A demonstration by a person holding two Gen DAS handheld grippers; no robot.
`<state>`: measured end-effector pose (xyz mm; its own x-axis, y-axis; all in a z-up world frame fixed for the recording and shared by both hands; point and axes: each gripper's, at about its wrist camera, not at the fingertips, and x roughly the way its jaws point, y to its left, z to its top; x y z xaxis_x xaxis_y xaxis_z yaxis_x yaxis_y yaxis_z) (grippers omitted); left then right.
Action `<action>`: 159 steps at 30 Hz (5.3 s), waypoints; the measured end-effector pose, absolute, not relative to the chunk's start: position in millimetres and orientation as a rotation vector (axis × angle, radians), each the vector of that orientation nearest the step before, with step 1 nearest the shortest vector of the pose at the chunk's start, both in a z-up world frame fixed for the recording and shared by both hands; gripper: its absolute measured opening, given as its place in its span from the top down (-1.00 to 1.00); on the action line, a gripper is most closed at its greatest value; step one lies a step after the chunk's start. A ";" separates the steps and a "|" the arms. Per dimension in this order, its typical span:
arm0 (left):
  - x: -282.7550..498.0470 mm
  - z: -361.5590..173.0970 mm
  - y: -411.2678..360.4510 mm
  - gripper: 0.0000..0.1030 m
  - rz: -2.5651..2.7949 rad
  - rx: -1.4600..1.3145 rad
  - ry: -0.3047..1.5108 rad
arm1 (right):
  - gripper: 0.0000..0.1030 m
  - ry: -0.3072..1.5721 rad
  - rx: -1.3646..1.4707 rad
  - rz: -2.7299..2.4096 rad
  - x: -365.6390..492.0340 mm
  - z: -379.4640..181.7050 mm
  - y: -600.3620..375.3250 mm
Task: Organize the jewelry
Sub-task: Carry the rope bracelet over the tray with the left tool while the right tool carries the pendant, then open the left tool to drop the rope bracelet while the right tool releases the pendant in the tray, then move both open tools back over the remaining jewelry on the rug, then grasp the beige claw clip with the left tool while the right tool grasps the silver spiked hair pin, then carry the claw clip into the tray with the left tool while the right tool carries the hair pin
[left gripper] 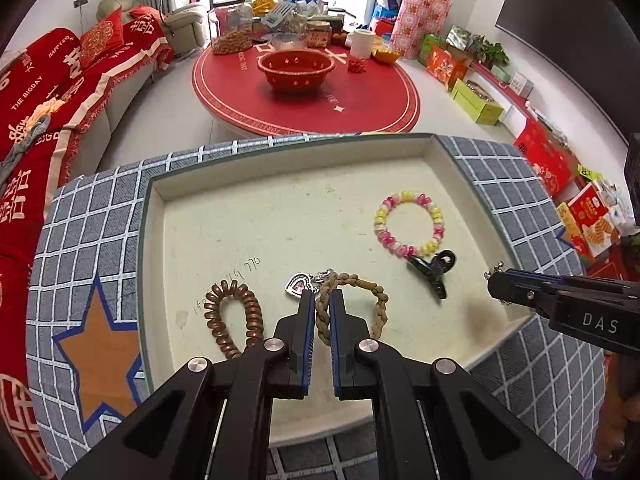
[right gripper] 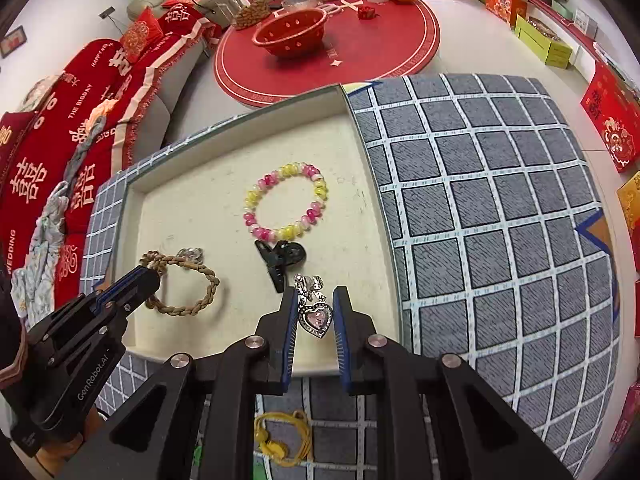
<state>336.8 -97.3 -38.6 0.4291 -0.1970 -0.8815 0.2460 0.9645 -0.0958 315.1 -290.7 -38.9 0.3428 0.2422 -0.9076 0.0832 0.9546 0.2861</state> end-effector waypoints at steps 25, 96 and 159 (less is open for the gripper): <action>334.6 -60.5 -110.3 0.60 -0.190 0.224 1.122 | -0.02 1.261 0.277 0.125 338.8 -65.1 -276.3; 152.0 -66.6 -7.4 -1.00 -0.232 0.183 1.221 | -0.65 1.417 0.487 0.002 94.1 -77.8 -253.3; 179.0 -70.8 -53.0 0.37 -0.439 0.168 1.206 | 0.79 1.319 0.343 -0.043 90.5 -82.1 -204.5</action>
